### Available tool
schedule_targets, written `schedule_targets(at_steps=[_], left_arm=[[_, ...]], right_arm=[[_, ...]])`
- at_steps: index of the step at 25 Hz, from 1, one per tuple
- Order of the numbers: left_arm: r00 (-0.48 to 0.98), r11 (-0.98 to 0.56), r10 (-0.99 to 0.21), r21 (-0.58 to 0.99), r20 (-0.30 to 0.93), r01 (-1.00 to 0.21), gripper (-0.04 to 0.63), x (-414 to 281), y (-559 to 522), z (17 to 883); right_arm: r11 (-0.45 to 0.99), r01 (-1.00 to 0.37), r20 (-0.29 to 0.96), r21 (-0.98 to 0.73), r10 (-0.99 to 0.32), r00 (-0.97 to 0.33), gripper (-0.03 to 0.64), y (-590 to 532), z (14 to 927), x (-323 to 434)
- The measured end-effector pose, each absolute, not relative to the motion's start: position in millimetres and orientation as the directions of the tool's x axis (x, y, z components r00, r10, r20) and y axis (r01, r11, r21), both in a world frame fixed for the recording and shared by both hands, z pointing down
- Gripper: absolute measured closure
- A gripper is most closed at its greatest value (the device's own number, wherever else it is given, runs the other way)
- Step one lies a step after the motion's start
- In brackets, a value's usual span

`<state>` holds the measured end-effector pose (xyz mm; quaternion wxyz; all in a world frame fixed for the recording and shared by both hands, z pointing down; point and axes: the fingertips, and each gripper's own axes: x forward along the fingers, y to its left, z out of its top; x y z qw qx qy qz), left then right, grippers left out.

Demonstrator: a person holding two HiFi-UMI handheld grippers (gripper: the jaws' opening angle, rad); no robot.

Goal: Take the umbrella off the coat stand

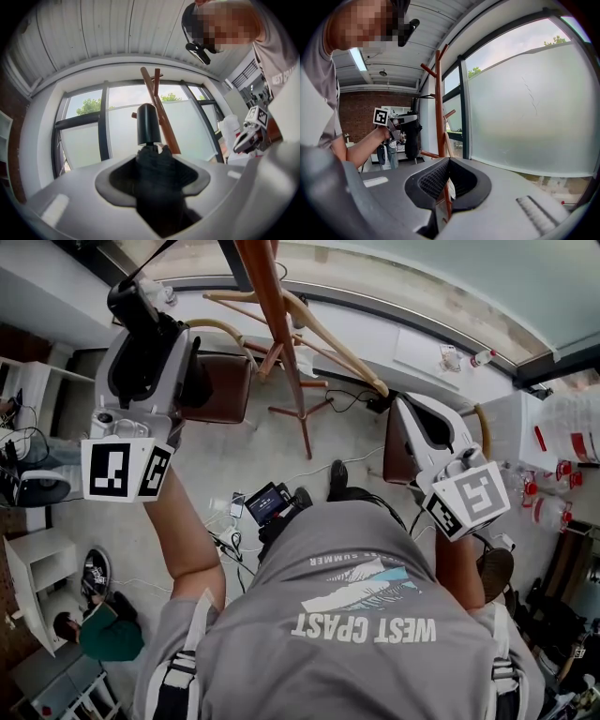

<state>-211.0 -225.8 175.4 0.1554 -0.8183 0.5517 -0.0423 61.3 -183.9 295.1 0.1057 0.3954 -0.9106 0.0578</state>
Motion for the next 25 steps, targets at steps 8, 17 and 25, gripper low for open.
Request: schedule_targets(at_steps=[8, 17, 25], left_arm=[[0.352, -0.304, -0.929, -0.308, -0.113, -0.901, 0.376, -218.8, -221.8, 167.6], [0.316, -0.261, -0.939, -0.316, -0.138, -0.912, 0.376, -233.6, -207.8, 159.0], [0.282, -0.222, -0.948, -0.329, -0.149, -0.918, 0.376, -252.5, -212.4, 148.9]], right_arm=[[0.681, -0.732, 0.239, -0.027, -0.706, -0.666, 0.615, -183.1, 296.5, 67.8], [0.688, -0.726, 0.233, -0.022, -0.702, -0.673, 0.615, -177.1, 295.8, 64.5], [0.693, -0.721, 0.238, -0.024, -0.696, -0.677, 0.615, -178.7, 296.0, 58.9]])
